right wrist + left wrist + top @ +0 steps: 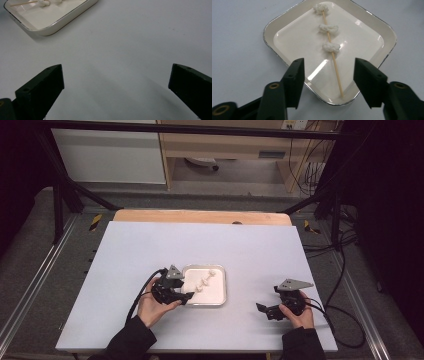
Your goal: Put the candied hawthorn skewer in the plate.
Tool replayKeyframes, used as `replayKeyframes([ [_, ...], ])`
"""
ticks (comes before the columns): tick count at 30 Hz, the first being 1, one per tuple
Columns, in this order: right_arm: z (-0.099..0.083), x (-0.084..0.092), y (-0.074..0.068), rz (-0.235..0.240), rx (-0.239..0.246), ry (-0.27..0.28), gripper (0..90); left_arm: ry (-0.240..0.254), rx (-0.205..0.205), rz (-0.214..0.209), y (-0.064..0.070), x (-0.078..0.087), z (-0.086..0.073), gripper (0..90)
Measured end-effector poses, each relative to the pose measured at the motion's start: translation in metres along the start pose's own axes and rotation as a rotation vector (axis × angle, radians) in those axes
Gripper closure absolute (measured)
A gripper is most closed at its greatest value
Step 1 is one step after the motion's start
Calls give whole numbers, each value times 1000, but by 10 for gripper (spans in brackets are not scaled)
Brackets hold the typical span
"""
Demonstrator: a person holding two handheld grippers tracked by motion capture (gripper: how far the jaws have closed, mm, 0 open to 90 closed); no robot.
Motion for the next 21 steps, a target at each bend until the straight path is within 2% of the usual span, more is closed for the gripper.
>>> replayKeyframes([
  [5,0,0,0,1,-1,0,8,27,2,-19,-7,14,-2,319],
  [8,0,0,0,-1,4,1,8,36,7,-33,-11,22,-6,242],
  [12,0,1,0,2,0,0,7,42,-5,-19,-17,31,-15,190],
  [21,-1,1,0,4,-3,-5,7,69,35,14,-40,43,-52,120],
])
Point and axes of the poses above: each handheld gripper's, and its own axes: x roughly backward along the jaws, z roughly out of its top, y roughly to its right, the point moved 7 cm from there along -x, roughly forward along the jaws, and after that the axes turned 1 degree about x, right-handed, at the moved point
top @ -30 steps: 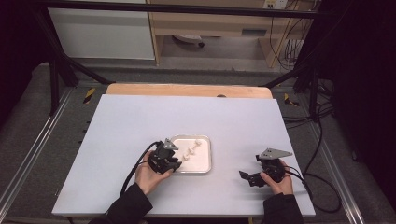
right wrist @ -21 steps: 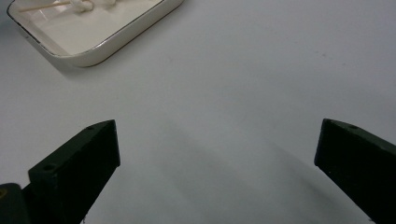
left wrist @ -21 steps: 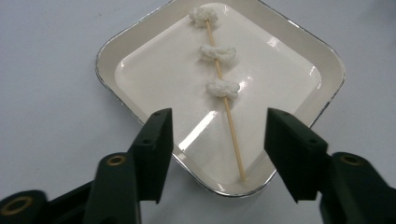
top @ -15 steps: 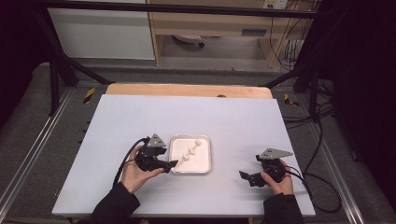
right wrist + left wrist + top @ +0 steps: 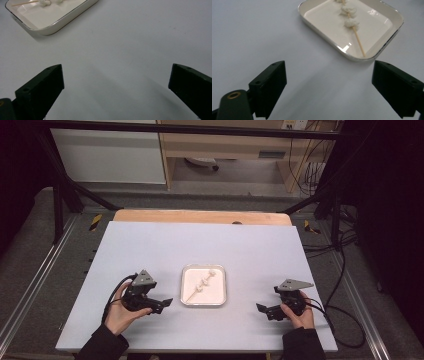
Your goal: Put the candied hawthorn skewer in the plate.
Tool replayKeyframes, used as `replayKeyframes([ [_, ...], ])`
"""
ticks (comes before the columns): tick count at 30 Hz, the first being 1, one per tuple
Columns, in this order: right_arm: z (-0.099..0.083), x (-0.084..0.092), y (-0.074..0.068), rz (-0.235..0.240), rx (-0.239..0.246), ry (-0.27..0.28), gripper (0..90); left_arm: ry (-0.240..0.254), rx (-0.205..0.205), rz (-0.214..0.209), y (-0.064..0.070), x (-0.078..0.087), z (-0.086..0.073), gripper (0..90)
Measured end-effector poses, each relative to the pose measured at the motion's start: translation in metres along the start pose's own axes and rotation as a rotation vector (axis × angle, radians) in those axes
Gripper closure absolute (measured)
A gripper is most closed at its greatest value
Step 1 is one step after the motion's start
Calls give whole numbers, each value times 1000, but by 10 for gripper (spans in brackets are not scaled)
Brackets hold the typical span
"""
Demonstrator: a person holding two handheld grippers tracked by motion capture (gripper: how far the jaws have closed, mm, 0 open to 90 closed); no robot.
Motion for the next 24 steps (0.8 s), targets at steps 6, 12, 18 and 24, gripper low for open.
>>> replayKeyframes([
  [6,-1,-1,-1,5,7,-5,7,5,17,34,-14,6,-23,102],
  [12,-2,-2,-2,8,2,-13,7,15,42,31,-22,13,-39,96],
  [18,-4,-2,-2,11,-3,-15,7,24,42,35,-26,17,-45,91],
  [24,-6,-4,-2,15,1,-22,7,15,46,30,-26,15,-47,91],
])
Point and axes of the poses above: each handheld gripper's, and its own axes: x roughly backward along the jaws, z roughly out of its top, y roughly to its right, the point moved 7 cm from there along -x, roughly forward along the jaws, and after that the axes turned 1 degree about x, right-handed, at the moved point
